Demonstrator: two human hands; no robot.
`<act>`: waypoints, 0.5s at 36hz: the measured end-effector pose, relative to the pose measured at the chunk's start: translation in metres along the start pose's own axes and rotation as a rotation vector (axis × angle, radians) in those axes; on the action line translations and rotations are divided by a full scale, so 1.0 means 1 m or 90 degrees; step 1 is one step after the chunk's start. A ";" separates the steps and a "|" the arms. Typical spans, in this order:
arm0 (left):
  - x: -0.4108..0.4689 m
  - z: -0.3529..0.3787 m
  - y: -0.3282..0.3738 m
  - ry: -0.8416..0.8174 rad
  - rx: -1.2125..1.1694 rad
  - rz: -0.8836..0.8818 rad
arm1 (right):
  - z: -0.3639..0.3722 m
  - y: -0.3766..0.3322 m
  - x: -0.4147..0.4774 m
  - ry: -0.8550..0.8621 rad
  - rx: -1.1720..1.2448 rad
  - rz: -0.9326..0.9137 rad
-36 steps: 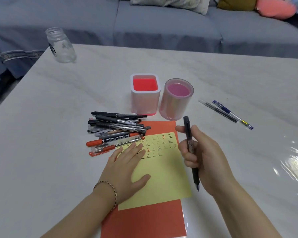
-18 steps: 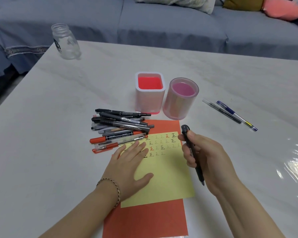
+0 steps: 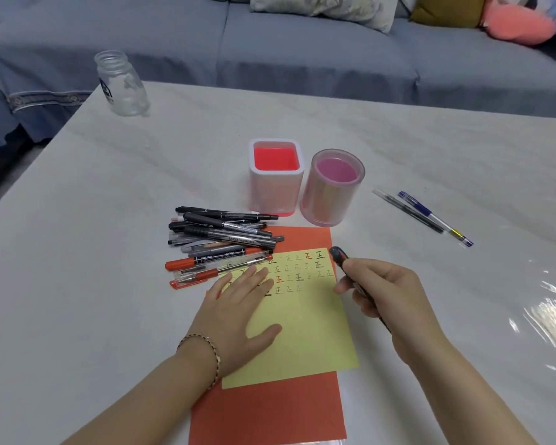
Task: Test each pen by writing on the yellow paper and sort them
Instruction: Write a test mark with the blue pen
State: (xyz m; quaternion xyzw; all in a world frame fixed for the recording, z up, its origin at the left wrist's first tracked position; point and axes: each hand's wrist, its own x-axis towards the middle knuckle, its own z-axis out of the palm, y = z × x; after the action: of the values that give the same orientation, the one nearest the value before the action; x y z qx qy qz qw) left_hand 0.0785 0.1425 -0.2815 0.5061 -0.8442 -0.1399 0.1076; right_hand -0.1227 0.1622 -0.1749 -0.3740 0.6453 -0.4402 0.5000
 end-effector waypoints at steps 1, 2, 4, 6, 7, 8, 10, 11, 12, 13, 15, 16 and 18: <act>0.000 0.000 0.000 -0.006 0.013 0.001 | 0.000 0.001 0.001 0.002 -0.018 -0.003; 0.001 0.000 0.000 -0.011 0.027 0.005 | 0.000 0.002 0.002 0.003 -0.039 -0.009; 0.000 0.000 0.001 -0.015 0.026 0.009 | 0.000 0.002 0.003 -0.001 -0.074 -0.024; -0.002 -0.001 0.001 0.000 0.008 0.013 | 0.000 0.001 0.004 -0.010 -0.093 -0.037; -0.001 -0.003 0.001 0.022 0.007 0.021 | 0.000 0.000 0.004 -0.021 -0.103 -0.043; 0.000 -0.005 0.003 0.046 0.000 0.033 | 0.001 -0.001 0.004 -0.034 -0.127 -0.053; 0.006 -0.015 0.009 0.097 -0.049 0.056 | 0.001 -0.002 0.005 -0.056 -0.222 -0.106; 0.010 -0.022 0.014 0.119 -0.083 0.067 | 0.001 -0.001 0.006 -0.065 -0.275 -0.142; 0.014 -0.030 0.019 0.138 -0.123 0.071 | 0.000 -0.001 0.006 -0.076 -0.317 -0.169; 0.017 -0.040 0.025 0.147 -0.175 0.062 | 0.000 -0.002 0.006 -0.092 -0.343 -0.188; 0.021 -0.061 0.040 0.132 -0.342 0.008 | 0.001 -0.006 0.003 -0.126 -0.353 -0.210; 0.024 -0.069 0.047 0.125 -0.447 -0.024 | 0.001 -0.009 0.002 -0.137 -0.340 -0.217; 0.029 -0.081 0.057 0.121 -0.625 -0.073 | 0.002 -0.012 0.000 -0.134 -0.293 -0.224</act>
State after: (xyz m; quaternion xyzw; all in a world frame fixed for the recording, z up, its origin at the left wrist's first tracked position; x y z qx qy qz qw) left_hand 0.0446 0.1316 -0.1845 0.4519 -0.6360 -0.4795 0.4017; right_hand -0.1205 0.1583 -0.1636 -0.6268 0.5984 -0.3209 0.3821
